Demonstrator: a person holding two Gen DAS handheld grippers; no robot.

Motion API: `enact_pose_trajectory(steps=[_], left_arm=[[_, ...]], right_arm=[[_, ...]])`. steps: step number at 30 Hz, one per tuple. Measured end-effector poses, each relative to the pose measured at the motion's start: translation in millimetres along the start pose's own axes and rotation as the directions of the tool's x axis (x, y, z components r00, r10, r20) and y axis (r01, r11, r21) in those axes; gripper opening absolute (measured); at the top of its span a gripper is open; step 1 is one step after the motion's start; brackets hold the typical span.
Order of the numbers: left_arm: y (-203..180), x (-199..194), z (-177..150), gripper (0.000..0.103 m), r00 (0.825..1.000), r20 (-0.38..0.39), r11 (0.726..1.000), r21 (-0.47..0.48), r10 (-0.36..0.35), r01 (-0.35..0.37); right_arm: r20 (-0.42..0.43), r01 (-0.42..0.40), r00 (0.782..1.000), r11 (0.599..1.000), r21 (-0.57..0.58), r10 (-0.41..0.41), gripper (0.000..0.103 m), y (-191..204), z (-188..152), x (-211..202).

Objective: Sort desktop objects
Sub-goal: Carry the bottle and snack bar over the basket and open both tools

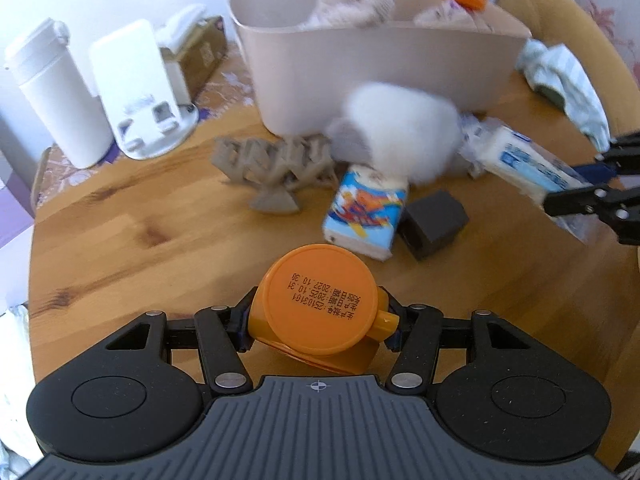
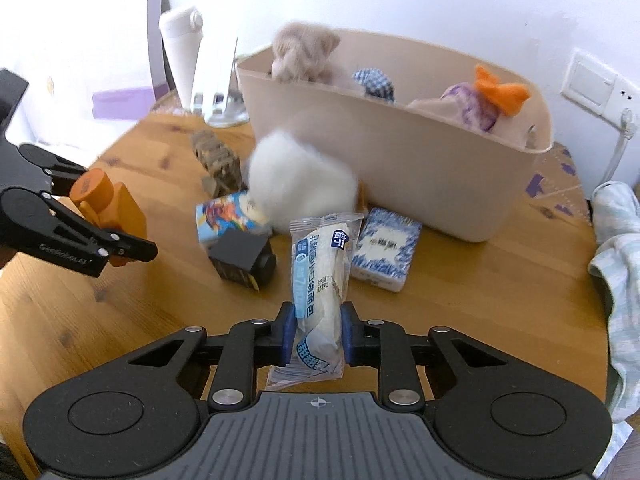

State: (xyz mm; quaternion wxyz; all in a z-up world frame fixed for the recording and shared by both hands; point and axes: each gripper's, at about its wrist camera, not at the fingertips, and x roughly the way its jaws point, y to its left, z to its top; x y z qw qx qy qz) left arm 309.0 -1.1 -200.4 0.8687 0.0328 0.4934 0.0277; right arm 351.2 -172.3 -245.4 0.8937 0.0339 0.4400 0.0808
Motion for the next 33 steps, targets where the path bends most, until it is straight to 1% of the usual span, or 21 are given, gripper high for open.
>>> enact_pose_trajectory(steps=[4, 8, 11, 16, 20, 23, 25, 27, 29, 33], left_arm=[[6, -12, 13, 0.058, 0.999, 0.050, 1.000, -0.027, 0.003, -0.002], [10, -25, 33, 0.058, 0.994, 0.113, 0.999, -0.044, 0.003, 0.002], [9, -37, 53, 0.059, 0.985, 0.175, 0.999, -0.037, 0.013, -0.006], [15, -53, 96, 0.058, 0.963, 0.269, 0.999, -0.045, 0.021, -0.010], [16, -55, 131, 0.058, 0.954, 0.299, 0.998, -0.055, 0.033, -0.018], [12, -51, 153, 0.059, 0.947, 0.314, 0.998, -0.029, 0.069, -0.063], [13, -48, 164, 0.058, 0.944, 0.321, 0.997, -0.031, 0.075, -0.069], [11, -45, 176, 0.059, 0.942, 0.326, 0.997, -0.031, 0.074, -0.068], [7, -39, 187, 0.059, 0.939, 0.332, 0.996, -0.019, 0.087, -0.085], [-3, -23, 200, 0.059, 0.940, 0.321, 0.993, -0.020, 0.118, -0.118]], right_arm=[[0.050, -0.008, 0.999, 1.000, 0.027, 0.006, 0.021, -3, 10, -15], [0.108, -0.010, 0.994, 0.999, 0.051, 0.004, 0.021, -14, 22, -34], [0.164, 0.003, 0.986, 0.998, 0.069, -0.014, 0.021, -23, 36, -45], [0.251, 0.037, 0.966, 0.995, 0.094, -0.060, 0.021, -42, 65, -56], [0.294, 0.068, 0.951, 0.993, 0.098, -0.094, 0.021, -55, 89, -52], [0.315, 0.090, 0.941, 0.990, 0.109, -0.121, 0.021, -64, 106, -46], [0.325, 0.100, 0.936, 0.988, 0.119, -0.134, 0.021, -70, 118, -42], [0.332, 0.105, 0.932, 0.986, 0.131, -0.143, 0.021, -73, 127, -36], [0.336, 0.102, 0.931, 0.985, 0.140, -0.144, 0.021, -75, 137, -30], [0.328, 0.097, 0.934, 0.983, 0.154, -0.144, 0.021, -77, 151, -13]])
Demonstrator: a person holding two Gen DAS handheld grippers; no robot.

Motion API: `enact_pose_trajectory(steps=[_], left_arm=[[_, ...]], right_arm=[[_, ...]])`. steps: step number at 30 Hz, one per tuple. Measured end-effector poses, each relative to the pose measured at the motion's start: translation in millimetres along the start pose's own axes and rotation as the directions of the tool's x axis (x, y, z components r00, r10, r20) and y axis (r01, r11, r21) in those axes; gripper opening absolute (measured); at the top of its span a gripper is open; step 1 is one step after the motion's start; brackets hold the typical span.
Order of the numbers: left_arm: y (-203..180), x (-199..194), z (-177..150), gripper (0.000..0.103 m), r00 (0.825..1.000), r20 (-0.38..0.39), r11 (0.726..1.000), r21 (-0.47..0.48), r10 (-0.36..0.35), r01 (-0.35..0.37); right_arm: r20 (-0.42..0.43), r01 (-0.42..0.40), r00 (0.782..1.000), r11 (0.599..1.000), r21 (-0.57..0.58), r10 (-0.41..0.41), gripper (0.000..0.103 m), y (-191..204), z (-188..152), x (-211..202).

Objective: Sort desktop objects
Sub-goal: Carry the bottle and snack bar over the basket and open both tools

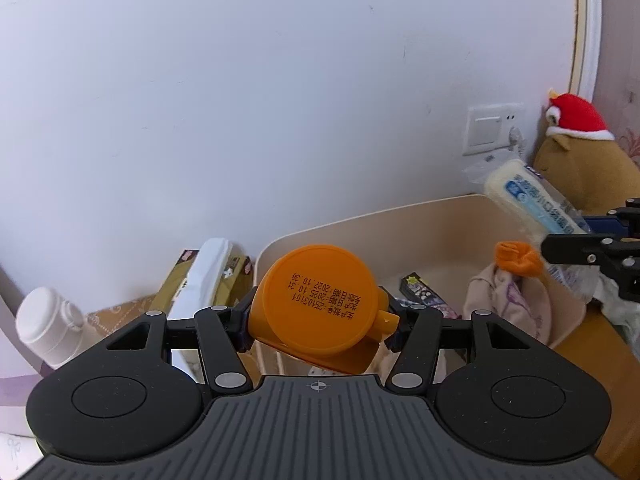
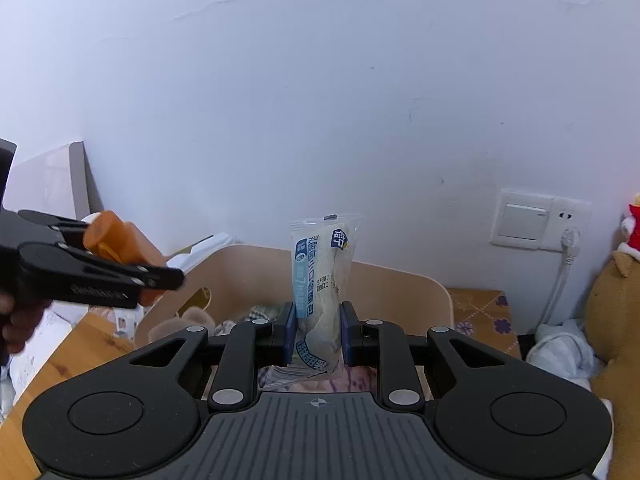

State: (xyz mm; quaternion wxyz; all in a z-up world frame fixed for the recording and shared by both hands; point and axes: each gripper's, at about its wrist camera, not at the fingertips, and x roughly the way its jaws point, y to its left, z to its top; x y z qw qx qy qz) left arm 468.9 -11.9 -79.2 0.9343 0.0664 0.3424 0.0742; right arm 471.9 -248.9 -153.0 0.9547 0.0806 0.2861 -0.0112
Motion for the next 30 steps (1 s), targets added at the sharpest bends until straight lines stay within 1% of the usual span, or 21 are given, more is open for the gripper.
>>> enact_pose_trajectory(steps=[5, 8, 11, 13, 14, 15, 16, 17, 19, 23, 24, 25, 26, 28, 30], left_arm=[[-8, 28, 1, 0.059, 0.999, -0.044, 0.999, -0.037, 0.030, -0.032], [-9, 45, 3, 0.059, 0.996, -0.089, 0.996, -0.080, 0.032, -0.039], [-7, 52, 4, 0.059, 0.995, -0.097, 0.990, -0.135, 0.030, -0.043], [-5, 52, 5, 0.061, 0.996, -0.085, 0.986, -0.160, 0.039, -0.052], [-4, 51, 6, 0.069, 0.996, -0.079, 0.984, -0.166, 0.048, -0.061], [-2, 50, 6, 0.077, 0.996, -0.075, 0.983, -0.168, 0.057, -0.069], [-1, 49, 7, 0.079, 0.996, -0.070, 0.983, -0.168, 0.064, -0.075], [1, 48, 8, 0.080, 0.995, -0.065, 0.982, -0.170, 0.072, -0.083], [7, 48, 8, 0.080, 0.994, -0.079, 0.978, -0.186, 0.076, -0.090], [15, 46, 4, 0.080, 0.993, -0.097, 0.975, -0.203, 0.068, -0.087], [16, 43, 3, 0.081, 0.993, -0.096, 0.977, -0.196, 0.069, -0.087], [17, 40, 1, 0.081, 0.993, -0.094, 0.979, -0.183, 0.070, -0.087], [16, 38, 1, 0.081, 0.993, -0.091, 0.982, -0.170, 0.071, -0.086], [16, 31, -1, 0.081, 0.994, -0.080, 0.986, -0.146, 0.068, -0.079], [17, 22, -4, 0.081, 0.996, -0.067, 0.990, -0.130, 0.052, -0.060]], right_arm=[[-0.041, 0.011, 0.999, 1.000, -0.008, -0.011, 0.021, 4, 2, 28], [-0.079, 0.041, 0.996, 0.999, -0.024, -0.043, 0.021, 5, 1, 44], [-0.159, 0.043, 0.986, 0.998, -0.039, -0.049, 0.022, 3, -3, 61], [-0.175, 0.054, 0.983, 0.998, -0.040, -0.061, 0.025, 1, -5, 66], [-0.172, 0.058, 0.983, 0.998, -0.033, -0.062, 0.029, 0, -6, 66], [-0.163, 0.065, 0.984, 0.998, -0.028, -0.068, 0.037, -2, -5, 66], [-0.155, 0.072, 0.985, 0.997, -0.025, -0.075, 0.039, -2, -5, 65], [-0.152, 0.077, 0.985, 0.997, -0.030, -0.081, 0.042, -2, -5, 64], [-0.142, 0.075, 0.987, 0.996, -0.047, -0.081, 0.056, 1, -4, 60], [-0.112, 0.071, 0.991, 0.996, -0.051, -0.076, 0.070, 4, -1, 51], [-0.099, 0.073, 0.992, 0.996, -0.046, -0.077, 0.076, 5, 0, 48], [-0.087, 0.074, 0.993, 0.997, -0.034, -0.076, 0.080, -1, 2, 46], [-0.076, 0.070, 0.995, 0.997, -0.021, -0.071, 0.080, -3, 2, 43], [-0.064, 0.066, 0.996, 0.998, 0.010, -0.065, 0.088, -4, 2, 39], [-0.053, 0.054, 0.997, 0.997, 0.047, -0.052, 0.091, -5, 3, 37]])
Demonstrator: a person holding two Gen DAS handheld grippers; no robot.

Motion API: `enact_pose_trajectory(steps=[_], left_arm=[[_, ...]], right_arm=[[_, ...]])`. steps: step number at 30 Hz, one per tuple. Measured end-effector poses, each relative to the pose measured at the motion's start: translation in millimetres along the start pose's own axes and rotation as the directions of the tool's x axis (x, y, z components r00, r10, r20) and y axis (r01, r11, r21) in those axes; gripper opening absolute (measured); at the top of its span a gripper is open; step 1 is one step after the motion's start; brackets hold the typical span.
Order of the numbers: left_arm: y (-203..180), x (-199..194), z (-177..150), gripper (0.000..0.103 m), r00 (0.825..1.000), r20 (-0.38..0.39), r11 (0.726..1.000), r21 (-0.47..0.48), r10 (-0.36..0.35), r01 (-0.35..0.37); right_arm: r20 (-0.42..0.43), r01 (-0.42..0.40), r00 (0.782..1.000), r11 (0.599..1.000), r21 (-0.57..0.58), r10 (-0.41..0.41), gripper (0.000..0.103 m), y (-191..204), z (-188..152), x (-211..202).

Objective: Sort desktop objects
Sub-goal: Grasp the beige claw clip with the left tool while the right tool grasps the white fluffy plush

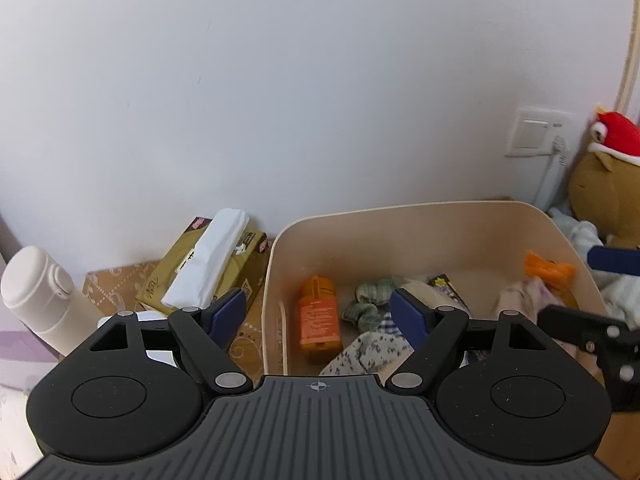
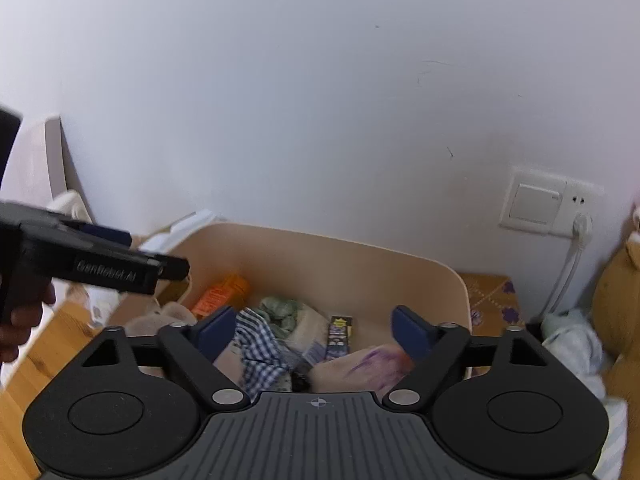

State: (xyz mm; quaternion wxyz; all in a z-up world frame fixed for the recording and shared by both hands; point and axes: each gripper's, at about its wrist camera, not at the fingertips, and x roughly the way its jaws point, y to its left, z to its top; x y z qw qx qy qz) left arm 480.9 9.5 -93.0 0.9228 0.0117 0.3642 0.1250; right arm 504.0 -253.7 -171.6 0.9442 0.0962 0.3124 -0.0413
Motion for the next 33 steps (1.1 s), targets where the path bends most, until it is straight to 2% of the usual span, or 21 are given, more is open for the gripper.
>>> enact_pose_trajectory(steps=[4, 9, 10, 13, 21, 24, 26, 30, 33], left_arm=[[4, -20, -10, 0.081, 0.999, 0.017, 0.999, 0.028, -0.033, 0.032], [10, -43, -29, 0.081, 0.998, 0.015, 0.996, 0.060, -0.061, 0.060], [11, -46, -33, 0.082, 0.998, 0.009, 0.996, 0.068, -0.066, 0.065], [14, -50, -47, 0.083, 0.997, -0.018, 0.993, 0.097, -0.071, 0.072], [21, -35, -90, 0.083, 0.988, -0.139, 0.976, 0.196, -0.071, 0.098], [17, -26, -103, 0.083, 0.983, -0.175, 0.952, 0.291, -0.047, 0.097], [12, -20, -112, 0.083, 0.981, -0.190, 0.925, 0.368, -0.022, 0.092], [4, -11, -130, 0.083, 0.981, -0.192, 0.861, 0.501, 0.008, 0.090], [-3, -5, -138, 0.083, 0.981, -0.194, 0.812, 0.573, 0.006, 0.109]], right_arm=[[0.001, -0.010, 1.000, 1.000, 0.014, 0.010, 0.093, 6, -6, -2], [-0.024, -0.035, 0.999, 0.999, -0.032, 0.034, 0.093, 26, -27, -12], [-0.033, -0.043, 0.999, 0.998, -0.047, 0.042, 0.096, 31, -31, -14], [-0.056, -0.083, 0.995, 0.991, -0.101, 0.078, 0.103, 46, -43, -19], [-0.167, -0.167, 0.977, 0.962, -0.217, 0.132, 0.103, 81, -67, -21], [-0.201, -0.186, 0.969, 0.961, -0.203, 0.145, 0.103, 84, -77, -15], [-0.220, -0.186, 0.965, 0.964, -0.188, 0.144, 0.103, 81, -81, -11], [-0.245, -0.184, 0.959, 0.969, -0.163, 0.141, 0.103, 78, -87, -4], [-0.261, -0.183, 0.955, 0.971, -0.155, 0.138, 0.103, 77, -91, 3]])
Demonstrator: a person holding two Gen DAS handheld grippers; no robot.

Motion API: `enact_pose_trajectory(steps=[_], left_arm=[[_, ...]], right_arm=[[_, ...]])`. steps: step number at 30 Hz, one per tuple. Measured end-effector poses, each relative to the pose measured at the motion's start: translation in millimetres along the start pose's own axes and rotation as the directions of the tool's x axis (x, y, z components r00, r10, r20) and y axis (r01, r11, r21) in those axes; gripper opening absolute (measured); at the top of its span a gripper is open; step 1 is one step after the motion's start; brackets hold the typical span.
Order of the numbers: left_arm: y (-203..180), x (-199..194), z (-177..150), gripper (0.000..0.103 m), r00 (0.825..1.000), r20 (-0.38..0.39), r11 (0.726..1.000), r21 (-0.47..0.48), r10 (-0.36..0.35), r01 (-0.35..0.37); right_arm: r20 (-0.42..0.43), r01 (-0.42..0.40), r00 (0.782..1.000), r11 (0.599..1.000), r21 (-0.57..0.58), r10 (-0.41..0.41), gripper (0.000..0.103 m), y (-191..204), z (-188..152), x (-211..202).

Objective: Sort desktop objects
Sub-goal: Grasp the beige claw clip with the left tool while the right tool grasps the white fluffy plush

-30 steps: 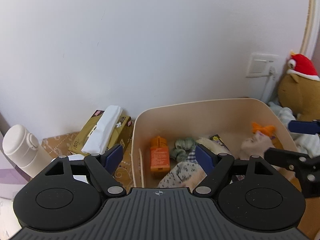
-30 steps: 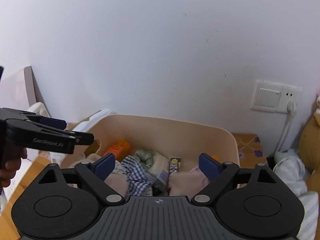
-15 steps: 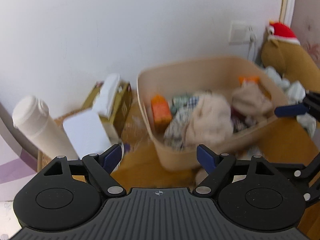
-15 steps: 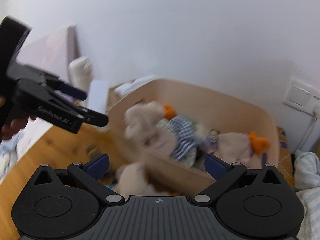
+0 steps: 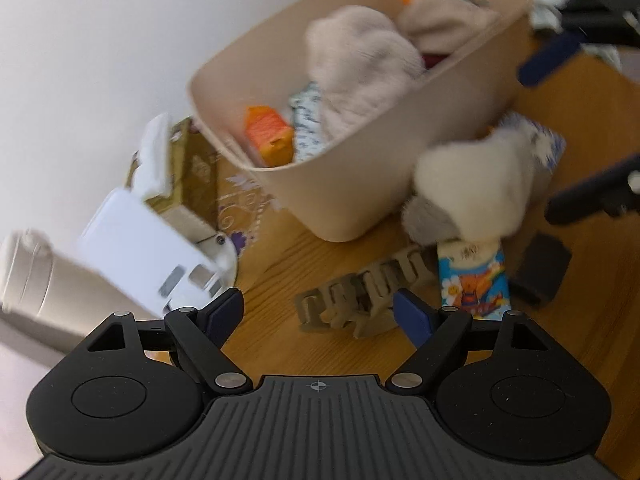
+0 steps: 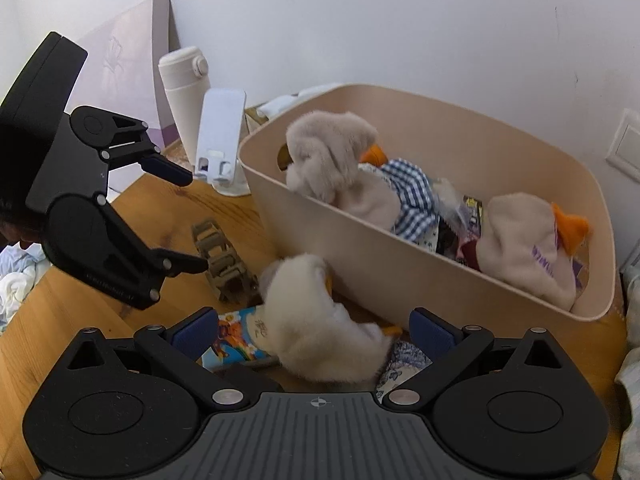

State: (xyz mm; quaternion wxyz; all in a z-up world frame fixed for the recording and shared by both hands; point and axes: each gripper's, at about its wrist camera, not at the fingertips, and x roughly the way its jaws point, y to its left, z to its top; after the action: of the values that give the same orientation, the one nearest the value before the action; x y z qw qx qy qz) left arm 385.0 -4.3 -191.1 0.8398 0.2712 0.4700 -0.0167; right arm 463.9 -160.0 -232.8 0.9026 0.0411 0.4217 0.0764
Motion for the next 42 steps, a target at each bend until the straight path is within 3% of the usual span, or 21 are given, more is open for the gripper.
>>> enact_pose_trajectory(steps=[7, 11, 16, 20, 24, 26, 28, 29, 31, 33, 35, 42], left_arm=[[-18, 20, 2, 0.083, 1.000, -0.024, 0.986, 0.163, -0.014, 0.018], [-18, 29, 9, 0.083, 0.999, -0.028, 0.986, 0.164, -0.034, 0.038], [-19, 40, 15, 0.083, 0.997, -0.038, 0.985, 0.157, -0.069, 0.074], [-19, 45, 14, 0.067, 0.991, -0.070, 0.981, 0.149, -0.117, 0.126], [-12, 46, 10, 0.063, 0.990, -0.073, 0.983, 0.132, -0.122, 0.131], [-6, 46, 8, 0.063, 0.987, -0.077, 0.984, 0.103, -0.139, 0.146], [-1, 44, 5, 0.062, 0.986, -0.075, 0.985, 0.073, -0.148, 0.154], [1, 43, 3, 0.062, 0.986, -0.073, 0.986, 0.059, -0.152, 0.156], [3, 39, 0, 0.054, 0.985, -0.068, 0.986, 0.035, -0.159, 0.162], [5, 37, -1, 0.038, 0.983, -0.075, 0.986, 0.009, -0.167, 0.168], [8, 33, -3, 0.032, 0.982, -0.069, 0.984, -0.021, -0.177, 0.176], [8, 14, -21, 0.031, 0.978, -0.047, 0.975, -0.102, -0.203, 0.197]], right_arm=[[-0.022, -0.001, 1.000, 1.000, 0.009, 0.001, 0.103, -5, -3, 12], [-0.022, -0.011, 1.000, 1.000, 0.016, 0.011, 0.102, -6, -4, 17], [-0.041, -0.021, 0.999, 1.000, 0.015, 0.022, 0.093, -7, -5, 24], [-0.060, -0.039, 0.997, 0.999, 0.013, 0.039, 0.089, -6, -6, 27], [-0.064, -0.045, 0.997, 0.999, 0.003, 0.045, 0.087, -6, -7, 28], [-0.068, -0.045, 0.997, 0.999, 0.004, 0.045, 0.077, -6, -8, 29], [-0.081, -0.044, 0.996, 0.999, 0.004, 0.044, 0.047, -5, -8, 30], [-0.089, -0.047, 0.995, 0.999, 0.005, 0.047, 0.040, -7, -8, 31], [-0.102, -0.043, 0.994, 0.999, 0.010, 0.044, 0.010, -6, -9, 30], [-0.100, -0.036, 0.994, 0.999, 0.002, 0.036, 0.009, -4, -10, 27], [-0.085, -0.036, 0.996, 0.999, -0.002, 0.036, 0.008, -3, -12, 22], [-0.030, -0.021, 0.999, 1.000, 0.015, 0.021, 0.006, -3, -14, -1]])
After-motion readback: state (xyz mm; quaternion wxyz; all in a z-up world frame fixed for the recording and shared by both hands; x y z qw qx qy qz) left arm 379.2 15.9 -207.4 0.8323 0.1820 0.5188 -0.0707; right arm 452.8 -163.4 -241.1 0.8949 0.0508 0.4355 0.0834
